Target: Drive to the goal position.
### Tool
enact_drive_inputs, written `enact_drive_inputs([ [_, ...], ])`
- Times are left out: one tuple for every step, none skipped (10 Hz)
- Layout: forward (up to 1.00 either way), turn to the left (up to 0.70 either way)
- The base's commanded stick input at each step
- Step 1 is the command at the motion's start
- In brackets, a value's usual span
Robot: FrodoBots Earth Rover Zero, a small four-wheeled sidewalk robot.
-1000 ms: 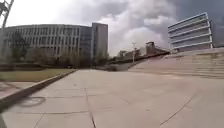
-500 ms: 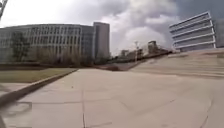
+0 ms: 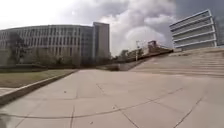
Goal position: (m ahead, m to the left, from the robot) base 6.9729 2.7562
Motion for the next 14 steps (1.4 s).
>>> enact_drive_inputs([
  [1.00,0.00],
  [1.00,0.00],
  [1.00,0.01],
  [1.00,0.02],
  [1.00,0.03],
  [1.00,0.04],
  [1.00,0.05],
  [1.00,0.09],
  [1.00,0.24],
  [1.00,0.38],
  [1.00,0.39],
  [1.00,0.36],
  [1.00,0.03],
  [1.00,0.03],
])
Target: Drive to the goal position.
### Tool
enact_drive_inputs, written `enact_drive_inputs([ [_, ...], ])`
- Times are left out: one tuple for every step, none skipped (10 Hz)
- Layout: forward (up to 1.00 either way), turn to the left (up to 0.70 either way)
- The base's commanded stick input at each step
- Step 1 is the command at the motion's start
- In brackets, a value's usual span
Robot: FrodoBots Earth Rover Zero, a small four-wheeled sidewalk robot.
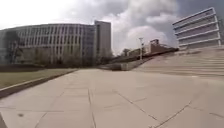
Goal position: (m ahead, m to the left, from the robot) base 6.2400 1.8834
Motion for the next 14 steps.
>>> enact_drive_inputs([
  [1.00,0.03],
  [1.00,0.03],
  [1.00,0.02],
  [1.00,0.02],
  [1.00,0.02],
  [1.00,0.02],
  [1.00,0.03],
  [1.00,0.01],
  [1.00,0.00],
  [1.00,0.00],
  [1.00,0.00],
  [1.00,0.00],
  [1.00,0.00],
  [1.00,0.00],
])
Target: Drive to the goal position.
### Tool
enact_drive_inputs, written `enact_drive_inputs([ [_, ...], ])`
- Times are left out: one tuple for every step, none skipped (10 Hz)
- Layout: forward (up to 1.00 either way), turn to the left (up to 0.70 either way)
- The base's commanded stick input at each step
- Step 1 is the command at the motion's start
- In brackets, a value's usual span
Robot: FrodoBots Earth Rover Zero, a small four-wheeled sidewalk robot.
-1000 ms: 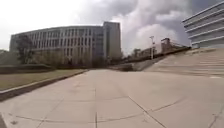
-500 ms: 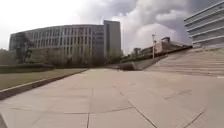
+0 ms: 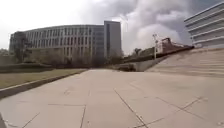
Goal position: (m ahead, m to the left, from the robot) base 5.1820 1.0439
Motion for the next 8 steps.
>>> enact_drive_inputs([
  [1.00,0.00],
  [1.00,0.00],
  [1.00,0.00],
  [1.00,0.00],
  [1.00,0.00],
  [1.00,0.00],
  [1.00,0.00],
  [1.00,0.00],
])
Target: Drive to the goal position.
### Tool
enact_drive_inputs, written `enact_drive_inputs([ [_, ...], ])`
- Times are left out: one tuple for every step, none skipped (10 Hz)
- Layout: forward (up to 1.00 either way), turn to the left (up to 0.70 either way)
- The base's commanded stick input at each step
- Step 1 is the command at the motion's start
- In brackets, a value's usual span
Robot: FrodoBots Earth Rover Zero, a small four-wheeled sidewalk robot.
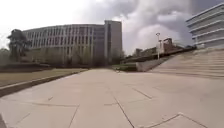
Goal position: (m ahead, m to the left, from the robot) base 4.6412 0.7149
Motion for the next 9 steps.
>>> enact_drive_inputs([
  [1.00,0.00],
  [1.00,0.00],
  [1.00,-0.01],
  [1.00,-0.03],
  [1.00,-0.09],
  [1.00,-0.22],
  [1.00,-0.37],
  [1.00,-0.20],
  [1.00,0.00],
])
